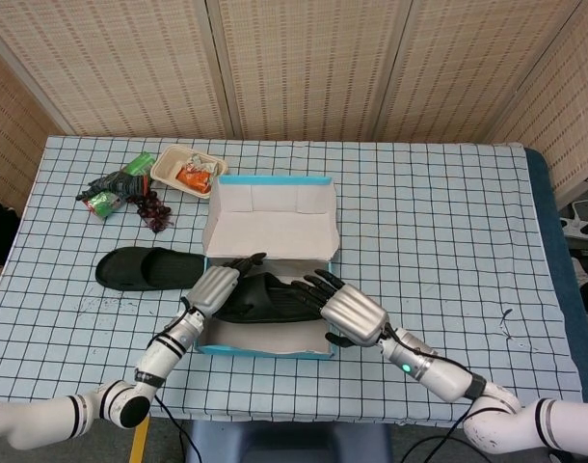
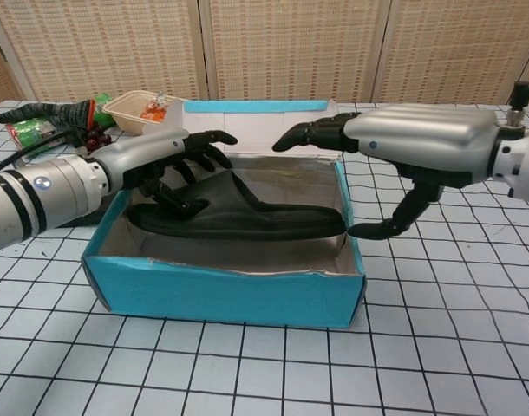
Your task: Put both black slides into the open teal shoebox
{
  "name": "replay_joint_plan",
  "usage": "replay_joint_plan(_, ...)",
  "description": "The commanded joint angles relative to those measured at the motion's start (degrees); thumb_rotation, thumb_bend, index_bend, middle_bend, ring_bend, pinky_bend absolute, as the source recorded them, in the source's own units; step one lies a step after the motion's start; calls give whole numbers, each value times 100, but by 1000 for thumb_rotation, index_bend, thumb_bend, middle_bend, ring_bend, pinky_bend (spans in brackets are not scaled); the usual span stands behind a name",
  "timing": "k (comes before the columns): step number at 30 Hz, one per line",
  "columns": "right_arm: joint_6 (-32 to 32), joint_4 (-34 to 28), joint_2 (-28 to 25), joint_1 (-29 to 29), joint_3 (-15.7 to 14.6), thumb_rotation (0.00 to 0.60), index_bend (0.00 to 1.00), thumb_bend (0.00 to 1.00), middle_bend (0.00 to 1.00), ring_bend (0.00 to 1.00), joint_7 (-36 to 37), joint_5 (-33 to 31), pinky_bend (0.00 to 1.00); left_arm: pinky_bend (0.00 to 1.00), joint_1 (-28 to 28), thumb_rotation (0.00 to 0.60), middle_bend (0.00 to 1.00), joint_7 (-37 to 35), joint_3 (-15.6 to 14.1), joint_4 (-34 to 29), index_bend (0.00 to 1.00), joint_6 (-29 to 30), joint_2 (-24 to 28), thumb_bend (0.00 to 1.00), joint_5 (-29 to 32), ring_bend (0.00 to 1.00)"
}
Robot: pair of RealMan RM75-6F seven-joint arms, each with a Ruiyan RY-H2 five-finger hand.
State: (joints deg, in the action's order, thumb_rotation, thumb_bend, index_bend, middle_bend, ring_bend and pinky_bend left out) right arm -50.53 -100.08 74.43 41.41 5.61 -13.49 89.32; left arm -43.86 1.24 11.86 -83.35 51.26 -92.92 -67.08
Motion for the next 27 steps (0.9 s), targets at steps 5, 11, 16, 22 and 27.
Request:
replay_joint_plan(5, 722, -75, 160, 472, 104, 600, 0, 472, 0, 0, -662, -529, 0, 267, 16, 600, 40, -197, 13, 22, 0, -36, 39, 449, -20, 6)
replay_joint_plan(11, 976, -26, 250, 685, 82, 600, 0, 527, 0, 0, -968, -855, 0, 262, 57, 600, 48, -576, -61, 147, 0, 10, 61, 447, -350, 16)
replay_joint_plan(16, 1105, 38, 308, 808, 44, 600, 0, 557, 0, 0, -1045, -1037, 0, 256, 55, 600, 48, -804, -100, 231, 0, -15, 71, 447, -501, 15)
replay_joint_plan(22, 1260, 259, 439, 949, -2, 600, 0, 592, 0, 0, -899, -1164, 0, 237, 75, 600, 43, -1255, -148, 334, 0, 26, 66, 447, -772, 15)
replay_joint_plan(27, 1425, 448, 558, 1078, -21, 600, 0, 620, 0, 0, -679, -1254, 0, 214, 51, 600, 29, -1785, -200, 471, 0, 39, 56, 445, -1070, 10)
